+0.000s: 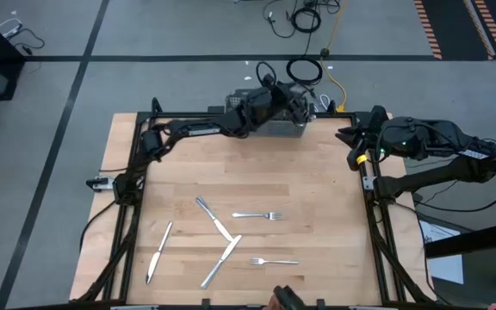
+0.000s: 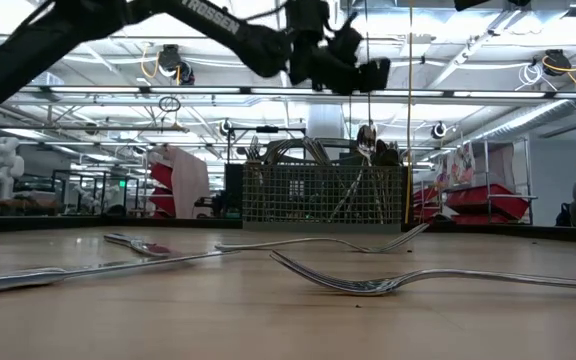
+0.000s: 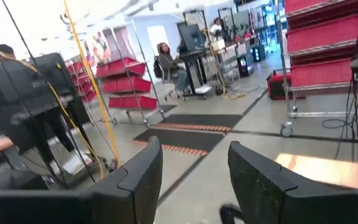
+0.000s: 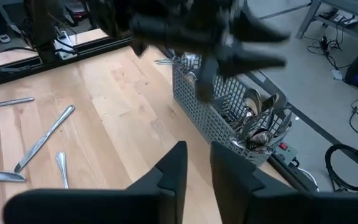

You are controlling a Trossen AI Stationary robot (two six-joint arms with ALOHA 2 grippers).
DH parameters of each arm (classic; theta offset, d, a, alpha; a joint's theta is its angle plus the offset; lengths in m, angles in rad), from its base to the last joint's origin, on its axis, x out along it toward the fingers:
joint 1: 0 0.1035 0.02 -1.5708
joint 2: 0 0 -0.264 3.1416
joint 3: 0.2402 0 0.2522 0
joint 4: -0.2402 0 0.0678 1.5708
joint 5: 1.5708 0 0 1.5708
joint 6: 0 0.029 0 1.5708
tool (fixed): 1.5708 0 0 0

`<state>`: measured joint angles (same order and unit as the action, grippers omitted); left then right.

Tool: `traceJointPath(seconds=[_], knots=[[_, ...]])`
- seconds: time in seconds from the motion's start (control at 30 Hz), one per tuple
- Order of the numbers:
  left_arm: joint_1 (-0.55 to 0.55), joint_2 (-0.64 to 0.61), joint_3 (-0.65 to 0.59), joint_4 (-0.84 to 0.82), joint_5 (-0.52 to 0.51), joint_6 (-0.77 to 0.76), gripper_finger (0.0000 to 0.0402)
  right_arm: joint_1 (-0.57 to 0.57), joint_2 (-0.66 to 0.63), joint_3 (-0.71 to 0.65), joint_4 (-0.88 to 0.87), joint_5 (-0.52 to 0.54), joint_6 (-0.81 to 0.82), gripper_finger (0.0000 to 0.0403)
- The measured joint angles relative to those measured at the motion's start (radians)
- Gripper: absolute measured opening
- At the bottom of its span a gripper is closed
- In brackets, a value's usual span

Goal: Sort silverware
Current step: Put the silver fork into the silverware organizer

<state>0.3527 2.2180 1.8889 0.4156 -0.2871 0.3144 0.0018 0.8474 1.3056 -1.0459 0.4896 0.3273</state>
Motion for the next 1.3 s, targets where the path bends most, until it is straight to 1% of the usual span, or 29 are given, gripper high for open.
traceJointPath(seconds=[0.07, 0.13, 0.23, 0.3, 0.43, 0.5, 0.57, 0.63, 0.73, 0.87, 0.93, 1.03, 1.13, 1.3], knots=[[0.000, -0.058, 0.000, -0.086, 0.001, 0.031, 0.0188, 0.000, 0.000, 0.000, 0.000, -0.013, 0.007, 0.0074], [-0.006, -0.140, 0.000, -0.220, 0.012, 0.055, 0.0189, 0.000, 0.006, 0.000, -0.002, -0.020, 0.020, 0.0084], [-0.022, -0.295, 0.001, -0.417, 0.031, 0.087, 0.0189, 0.000, 0.029, 0.000, -0.006, -0.022, 0.024, 0.0094], [-0.031, -0.400, 0.002, -0.534, 0.041, 0.080, 0.0189, 0.000, 0.050, 0.000, -0.006, -0.022, 0.022, 0.0098], [-0.037, -0.601, 0.002, -0.790, 0.124, -0.035, 0.0190, 0.000, 0.120, -0.007, -0.003, -0.021, 0.029, 0.0100], [-0.041, -0.690, 0.002, -0.939, 0.157, -0.113, 0.0190, 0.000, 0.158, -0.030, 0.001, -0.021, 0.074, 0.0100], [-0.046, -0.764, 0.003, -1.090, 0.164, -0.196, 0.0190, 0.000, 0.197, -0.072, 0.008, -0.023, 0.151, 0.0100], [-0.050, -0.822, 0.003, -1.223, 0.164, -0.290, 0.0190, 0.000, 0.230, -0.128, 0.038, -0.038, 0.237, 0.0100], [-0.071, -0.890, 0.003, -1.399, 0.164, -0.423, 0.0190, 0.001, 0.267, -0.224, 0.148, -0.104, 0.351, 0.0100], [-0.117, -0.941, -0.013, -1.593, 0.163, -0.499, 0.0190, 0.021, 0.311, -0.341, 0.310, -0.156, 0.467, 0.0100], [-0.147, -0.961, -0.053, -1.641, 0.159, -0.525, 0.0190, 0.040, 0.332, -0.388, 0.341, -0.157, 0.527, 0.0100], [-0.197, -1.003, -0.142, -1.639, 0.159, -0.583, 0.0190, 0.086, 0.367, -0.444, 0.338, -0.161, 0.641, 0.0100], [-0.256, -1.051, -0.266, -1.603, 0.155, -0.650, 0.0190, 0.141, 0.397, -0.484, 0.367, -0.188, 0.742, 0.0100], [-0.355, -1.141, -0.514, -1.484, 0.154, -0.808, 0.0190, 0.228, 0.459, -0.507, 0.515, -0.214, 0.878, 0.0107]])
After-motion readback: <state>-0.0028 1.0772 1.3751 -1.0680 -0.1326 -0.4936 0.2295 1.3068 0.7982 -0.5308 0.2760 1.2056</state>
